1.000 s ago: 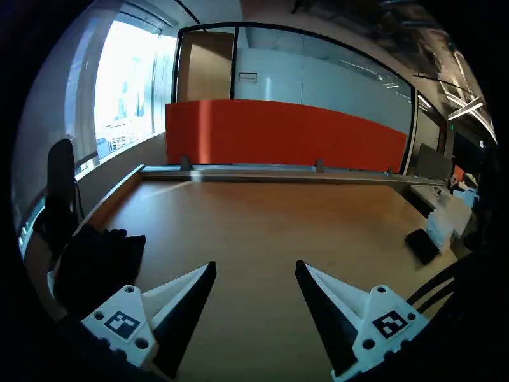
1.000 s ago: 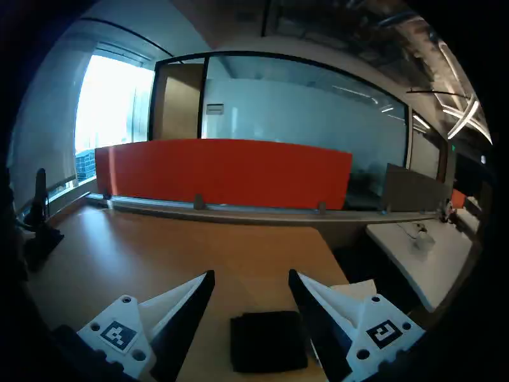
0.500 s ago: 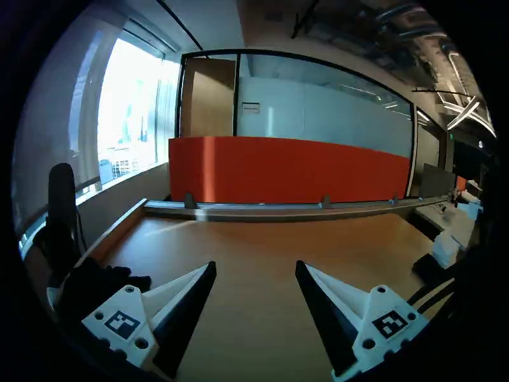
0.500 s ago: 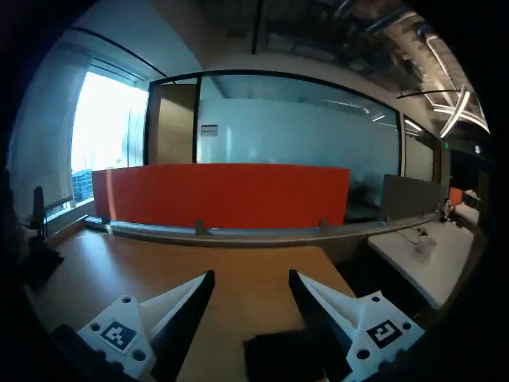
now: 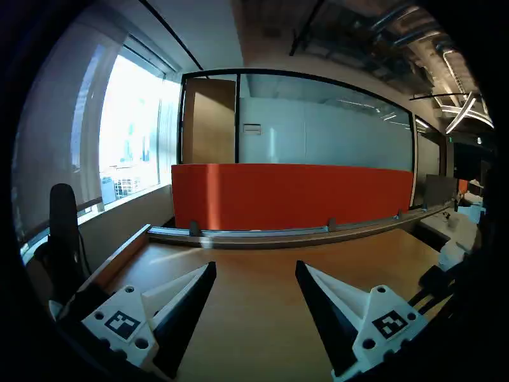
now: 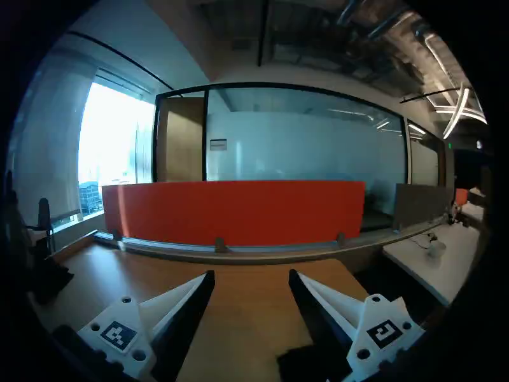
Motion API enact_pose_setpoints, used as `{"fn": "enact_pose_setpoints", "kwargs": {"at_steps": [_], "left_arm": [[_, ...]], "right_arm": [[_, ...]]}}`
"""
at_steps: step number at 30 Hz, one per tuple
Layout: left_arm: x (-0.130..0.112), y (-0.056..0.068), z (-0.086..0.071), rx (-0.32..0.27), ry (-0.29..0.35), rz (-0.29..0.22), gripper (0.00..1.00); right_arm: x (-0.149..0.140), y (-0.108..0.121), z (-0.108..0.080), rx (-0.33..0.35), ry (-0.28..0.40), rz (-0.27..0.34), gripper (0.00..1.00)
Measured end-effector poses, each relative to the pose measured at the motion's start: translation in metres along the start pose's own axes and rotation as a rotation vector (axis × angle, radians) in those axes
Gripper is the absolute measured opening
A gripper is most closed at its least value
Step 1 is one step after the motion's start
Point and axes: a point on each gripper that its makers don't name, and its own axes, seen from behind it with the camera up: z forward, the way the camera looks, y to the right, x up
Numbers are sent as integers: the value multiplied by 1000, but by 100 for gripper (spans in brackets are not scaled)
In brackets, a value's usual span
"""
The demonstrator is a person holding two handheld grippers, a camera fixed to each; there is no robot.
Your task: Fold towel
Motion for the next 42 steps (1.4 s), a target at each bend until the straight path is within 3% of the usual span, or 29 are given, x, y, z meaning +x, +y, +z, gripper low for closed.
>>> {"fn": "enact_pose_setpoints", "kwargs": {"at_steps": [9, 26, 42], "left_arm": [[13, -8, 4, 3, 38, -7, 92], [19, -7, -7, -10, 88, -19, 92], [-14, -25, -2, 32, 137, 41, 92]], "right_arm": [[17, -49, 5, 34, 39, 23, 90], [22, -76, 3, 41, 28, 27, 90], [33, -119, -2, 72, 69, 19, 90]]}}
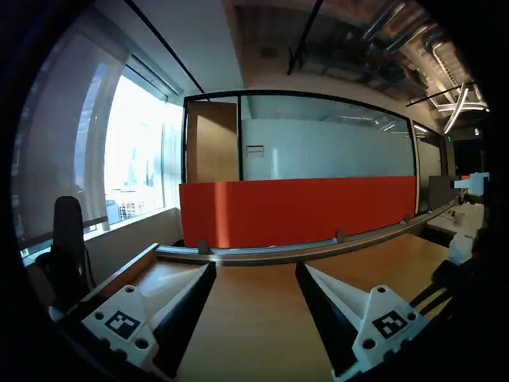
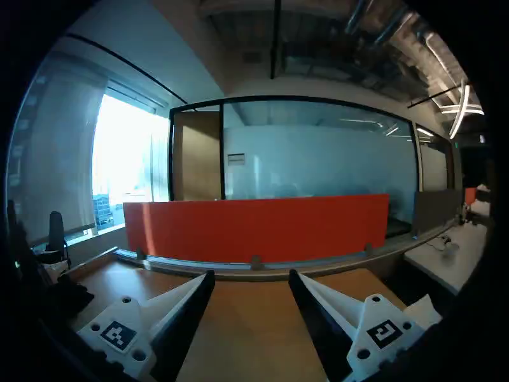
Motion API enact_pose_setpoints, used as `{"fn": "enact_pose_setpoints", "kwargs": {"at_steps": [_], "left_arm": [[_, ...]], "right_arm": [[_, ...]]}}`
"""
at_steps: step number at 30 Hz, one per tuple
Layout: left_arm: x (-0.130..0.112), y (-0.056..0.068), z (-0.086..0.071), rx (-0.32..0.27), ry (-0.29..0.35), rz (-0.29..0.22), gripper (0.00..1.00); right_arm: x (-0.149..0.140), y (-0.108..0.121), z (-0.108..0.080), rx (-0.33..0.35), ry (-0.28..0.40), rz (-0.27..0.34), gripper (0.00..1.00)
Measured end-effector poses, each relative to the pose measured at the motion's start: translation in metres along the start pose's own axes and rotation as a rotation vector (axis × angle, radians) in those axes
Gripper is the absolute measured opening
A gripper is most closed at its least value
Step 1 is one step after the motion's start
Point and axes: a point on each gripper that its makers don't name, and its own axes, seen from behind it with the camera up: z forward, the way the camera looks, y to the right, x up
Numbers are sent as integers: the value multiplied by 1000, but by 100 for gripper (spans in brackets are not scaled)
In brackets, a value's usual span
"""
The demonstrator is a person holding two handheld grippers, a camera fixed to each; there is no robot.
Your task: Fold towel
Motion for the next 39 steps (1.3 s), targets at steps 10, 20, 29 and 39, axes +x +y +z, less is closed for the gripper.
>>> {"fn": "enact_pose_setpoints", "kwargs": {"at_steps": [10, 20, 29, 39], "left_arm": [[-36, -14, -2, 37, 32, 1, 92], [-76, -12, -3, 52, 53, -23, 92], [-110, -2, -7, 51, 60, -19, 92], [-137, 1, -9, 57, 65, -19, 92]], "right_arm": [[-14, -22, 5, 16, 7, -32, 90], [-36, -27, 5, 15, 16, -38, 90], [-56, -23, 3, 14, 24, -49, 90], [-78, -25, 6, 20, 20, -55, 90]]}}
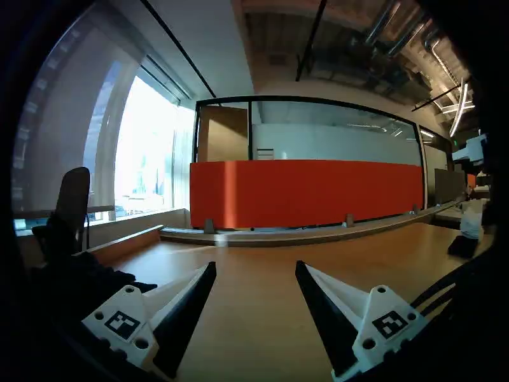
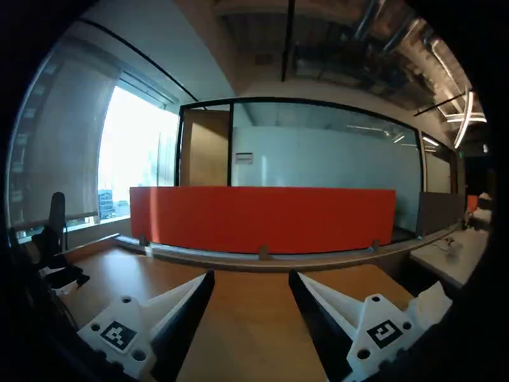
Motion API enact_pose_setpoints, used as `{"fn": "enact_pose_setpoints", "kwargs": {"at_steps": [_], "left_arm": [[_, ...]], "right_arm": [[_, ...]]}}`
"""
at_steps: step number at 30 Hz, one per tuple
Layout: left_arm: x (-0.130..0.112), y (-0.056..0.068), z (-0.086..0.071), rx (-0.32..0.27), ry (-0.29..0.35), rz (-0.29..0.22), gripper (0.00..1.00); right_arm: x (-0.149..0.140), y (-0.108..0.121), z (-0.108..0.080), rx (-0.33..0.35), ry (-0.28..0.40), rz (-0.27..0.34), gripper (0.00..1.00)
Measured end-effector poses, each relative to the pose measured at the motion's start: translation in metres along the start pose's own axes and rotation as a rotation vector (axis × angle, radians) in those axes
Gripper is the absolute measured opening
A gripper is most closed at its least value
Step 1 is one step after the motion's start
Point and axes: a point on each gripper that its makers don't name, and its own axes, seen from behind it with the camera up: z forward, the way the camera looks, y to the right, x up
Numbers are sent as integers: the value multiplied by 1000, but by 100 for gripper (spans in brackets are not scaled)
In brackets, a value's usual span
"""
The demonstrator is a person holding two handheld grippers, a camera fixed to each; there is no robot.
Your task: Fold towel
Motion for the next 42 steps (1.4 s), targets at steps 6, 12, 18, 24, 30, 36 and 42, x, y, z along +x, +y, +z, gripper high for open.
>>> {"fn": "enact_pose_setpoints", "kwargs": {"at_steps": [6, 12, 18, 24, 30, 36, 42], "left_arm": [[-13, -3, 0, 9, -9, -10, 92], [-20, 0, 1, 2, -17, -2, 92], [-23, 1, 1, 5, -24, 18, 92], [-28, -1, 0, 11, -30, -1, 92], [-28, -2, 0, 7, -31, -5, 92], [-27, -3, 0, 8, -31, -4, 92], [-28, -2, 0, 8, -33, -4, 92]], "right_arm": [[-7, -1, 4, -5, -9, -15, 90], [-9, -3, 7, 1, -11, -12, 90], [-7, -3, 8, 0, -12, -17, 90], [-7, -2, 8, 0, -13, -17, 90], [-8, -3, 8, 4, -16, -19, 90], [-5, -2, 9, 7, -17, -24, 90], [-3, 0, 9, 5, -15, -27, 90]]}}
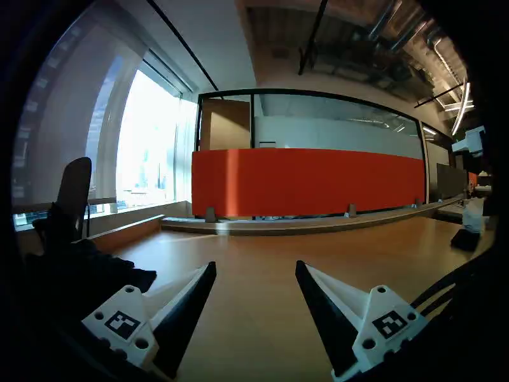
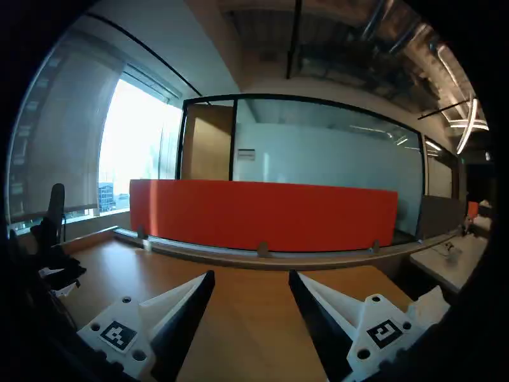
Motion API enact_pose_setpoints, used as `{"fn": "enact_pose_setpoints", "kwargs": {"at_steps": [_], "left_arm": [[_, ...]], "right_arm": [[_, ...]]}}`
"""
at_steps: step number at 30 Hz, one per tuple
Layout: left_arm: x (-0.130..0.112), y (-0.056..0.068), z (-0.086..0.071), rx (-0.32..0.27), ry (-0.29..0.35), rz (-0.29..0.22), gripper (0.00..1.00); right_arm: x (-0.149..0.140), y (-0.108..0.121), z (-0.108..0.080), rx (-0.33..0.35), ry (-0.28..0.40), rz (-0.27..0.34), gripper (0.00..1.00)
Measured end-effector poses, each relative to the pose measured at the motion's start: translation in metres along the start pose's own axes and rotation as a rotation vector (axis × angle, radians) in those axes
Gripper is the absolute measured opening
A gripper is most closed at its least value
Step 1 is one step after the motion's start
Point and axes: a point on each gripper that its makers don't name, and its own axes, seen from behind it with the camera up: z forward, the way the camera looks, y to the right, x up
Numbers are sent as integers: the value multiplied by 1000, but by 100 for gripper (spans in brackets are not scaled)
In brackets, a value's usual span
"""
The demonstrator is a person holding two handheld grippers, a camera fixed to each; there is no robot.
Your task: Fold towel
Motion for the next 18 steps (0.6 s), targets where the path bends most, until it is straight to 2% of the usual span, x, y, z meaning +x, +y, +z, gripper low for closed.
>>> {"fn": "enact_pose_setpoints", "kwargs": {"at_steps": [9, 18], "left_arm": [[0, 1, -1, 0, -1, 0, 92], [0, 0, 0, 0, -1, 0, 92]], "right_arm": [[-4, 7, -2, 1, 1, -18, 90], [-1, 30, -5, -21, 13, -48, 90]]}}
